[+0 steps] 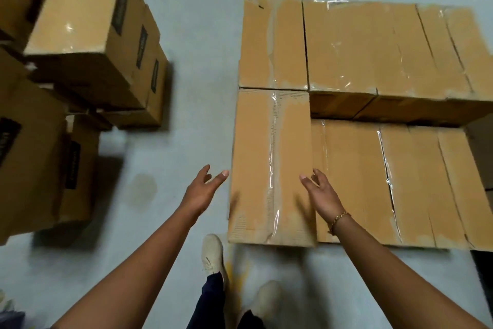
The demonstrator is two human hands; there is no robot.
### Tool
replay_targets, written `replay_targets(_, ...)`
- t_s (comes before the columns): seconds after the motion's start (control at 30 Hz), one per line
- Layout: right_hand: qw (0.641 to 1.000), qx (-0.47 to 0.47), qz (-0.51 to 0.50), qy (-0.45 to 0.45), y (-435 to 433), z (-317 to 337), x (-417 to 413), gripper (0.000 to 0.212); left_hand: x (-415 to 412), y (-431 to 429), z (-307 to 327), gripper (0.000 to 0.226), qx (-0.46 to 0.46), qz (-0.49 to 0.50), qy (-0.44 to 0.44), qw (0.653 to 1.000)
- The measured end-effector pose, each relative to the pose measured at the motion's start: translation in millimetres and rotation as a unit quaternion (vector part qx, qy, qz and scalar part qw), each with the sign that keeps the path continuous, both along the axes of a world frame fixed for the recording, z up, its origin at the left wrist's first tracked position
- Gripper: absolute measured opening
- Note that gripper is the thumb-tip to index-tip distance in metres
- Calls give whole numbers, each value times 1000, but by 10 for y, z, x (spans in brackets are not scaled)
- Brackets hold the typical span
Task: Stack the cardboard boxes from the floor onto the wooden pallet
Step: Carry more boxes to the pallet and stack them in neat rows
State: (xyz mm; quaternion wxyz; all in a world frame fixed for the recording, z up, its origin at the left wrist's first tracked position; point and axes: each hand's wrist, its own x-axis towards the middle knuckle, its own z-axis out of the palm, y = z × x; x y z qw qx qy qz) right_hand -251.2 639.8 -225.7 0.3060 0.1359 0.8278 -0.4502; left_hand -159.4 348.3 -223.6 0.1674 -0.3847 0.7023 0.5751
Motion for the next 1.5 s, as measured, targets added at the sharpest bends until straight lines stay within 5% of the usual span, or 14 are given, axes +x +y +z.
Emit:
replay_targets(0.33, 993, -31, 109, 20, -777, 1213, 495, 70, 941, -548, 1277, 81, -14, 35, 34, 999)
replay_targets(0.67, 981, -74, 170, 49, -2112, 1831, 696, 69, 1628, -1765, 1831, 69, -38, 102, 47, 993)
replay_targets(0.93, 977, -95, 182, 50, -3358, 2059, 890, 66, 1958, -2964, 1894, 118, -10, 106, 69, 992)
replay_targets(1.13, 973, -101, 208, 29, -4146, 2072, 857, 65, 1834, -3651, 2185, 105, -24, 126, 72, 989)
replay_targets(1.27, 964, -116, 239, -2, -4705, 2029, 697, 66, 1660, -4026, 2168, 62, -19, 149, 79, 985)
replay_targets(1.5, 940, -125, 315, -48, -5749, 1897, 447, 64, 1557, -4678, 2214, 54, -54, 193, 89, 976)
